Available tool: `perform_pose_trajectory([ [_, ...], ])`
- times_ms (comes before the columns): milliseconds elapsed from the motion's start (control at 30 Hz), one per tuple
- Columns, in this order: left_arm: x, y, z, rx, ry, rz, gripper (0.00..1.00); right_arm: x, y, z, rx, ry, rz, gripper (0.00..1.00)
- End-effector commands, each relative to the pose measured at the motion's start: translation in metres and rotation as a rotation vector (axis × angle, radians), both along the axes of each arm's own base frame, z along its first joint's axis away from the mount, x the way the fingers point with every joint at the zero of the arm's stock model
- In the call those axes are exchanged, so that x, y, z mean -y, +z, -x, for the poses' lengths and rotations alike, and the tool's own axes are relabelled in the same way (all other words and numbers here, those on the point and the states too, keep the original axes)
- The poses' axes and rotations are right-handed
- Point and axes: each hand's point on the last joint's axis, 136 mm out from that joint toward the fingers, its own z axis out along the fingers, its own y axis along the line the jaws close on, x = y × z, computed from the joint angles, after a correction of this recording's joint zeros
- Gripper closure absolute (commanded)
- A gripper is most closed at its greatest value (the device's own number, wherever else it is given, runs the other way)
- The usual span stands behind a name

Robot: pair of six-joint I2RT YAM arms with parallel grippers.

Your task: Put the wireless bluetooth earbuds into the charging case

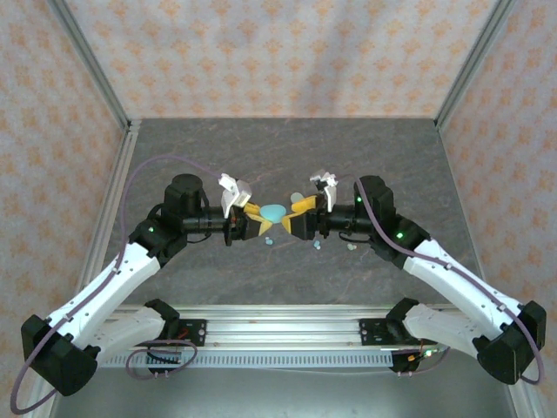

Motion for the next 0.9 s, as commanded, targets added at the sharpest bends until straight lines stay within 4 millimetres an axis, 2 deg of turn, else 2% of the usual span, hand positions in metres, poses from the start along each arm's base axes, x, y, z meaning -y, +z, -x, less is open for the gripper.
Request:
perform_pose_trajectory([
  [0, 0.005, 0.014, 0.010, 0.021, -0.060, 0.023, 0.82, -0.010, 0.016, 0.004, 0.050, 0.066, -0.065, 0.28],
  [233, 0.007, 0.019, 0.015, 0.013, -0.093, 0.033, 0.82, -0.019, 0.023, 0.004, 0.049, 0.114, -0.108, 0.28],
  [600, 0.007, 0.021, 0.016, 0.019, -0.097, 0.038, 0.83, -0.017, 0.013, 0.011, 0.056, 0.139, -0.087, 0.27],
  [867, 0.007, 0.023, 0.018, 0.015, -0.101, 0.041, 0.83, -0.017, 0.006, 0.011, 0.084, 0.130, -0.044, 0.18],
])
